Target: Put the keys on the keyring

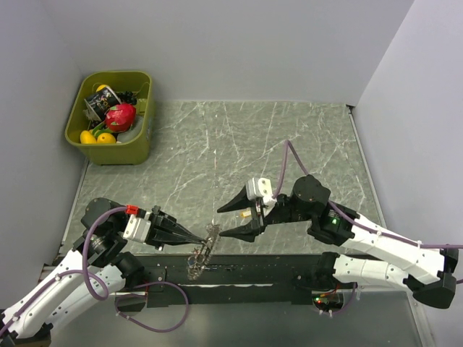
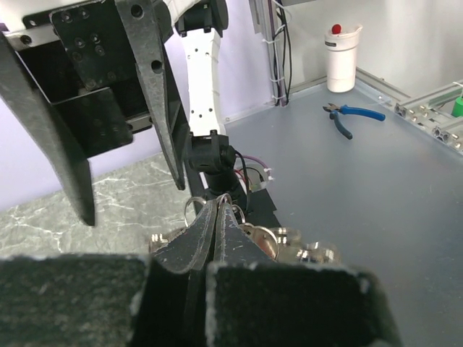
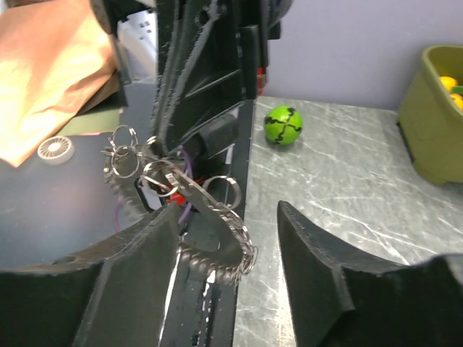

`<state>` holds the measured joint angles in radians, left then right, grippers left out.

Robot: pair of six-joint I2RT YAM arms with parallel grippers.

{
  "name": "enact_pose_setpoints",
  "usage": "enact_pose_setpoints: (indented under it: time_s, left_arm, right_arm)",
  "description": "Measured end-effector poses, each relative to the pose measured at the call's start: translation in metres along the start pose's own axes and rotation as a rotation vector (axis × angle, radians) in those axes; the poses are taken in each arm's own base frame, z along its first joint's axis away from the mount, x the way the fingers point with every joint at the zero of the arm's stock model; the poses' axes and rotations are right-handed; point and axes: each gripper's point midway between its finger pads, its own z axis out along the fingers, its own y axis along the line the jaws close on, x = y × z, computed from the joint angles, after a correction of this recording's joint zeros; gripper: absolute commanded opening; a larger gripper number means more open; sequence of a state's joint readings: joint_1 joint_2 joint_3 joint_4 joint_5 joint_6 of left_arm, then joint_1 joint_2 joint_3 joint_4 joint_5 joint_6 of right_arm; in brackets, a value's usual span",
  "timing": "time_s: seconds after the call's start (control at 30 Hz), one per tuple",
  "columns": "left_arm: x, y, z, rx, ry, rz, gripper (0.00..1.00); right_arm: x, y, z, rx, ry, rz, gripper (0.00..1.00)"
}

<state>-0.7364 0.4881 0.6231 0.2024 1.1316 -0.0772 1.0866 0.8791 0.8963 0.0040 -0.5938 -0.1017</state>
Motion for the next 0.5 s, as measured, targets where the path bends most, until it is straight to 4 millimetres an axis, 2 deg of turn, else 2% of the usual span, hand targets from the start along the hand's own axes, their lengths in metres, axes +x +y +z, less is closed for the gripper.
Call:
enact_pose_setpoints:
  time_s: [0.23, 0.5]
  left_arm:
    - [0.0001, -0.0038, -0.0003, 0.017, 0.001, -0.008, 0.01]
    - [-0.0027, -0.0071, -0.0007, 0.031, -0.001, -0.001, 0.01]
  right_arm:
    - [-0.0057, -0.0022, -0.0054, 0.035, -0.019, 0.011, 0.73]
    - [-0.0051, 0.0019, -0.0039, 0.01, -0.02, 0.042, 0.64]
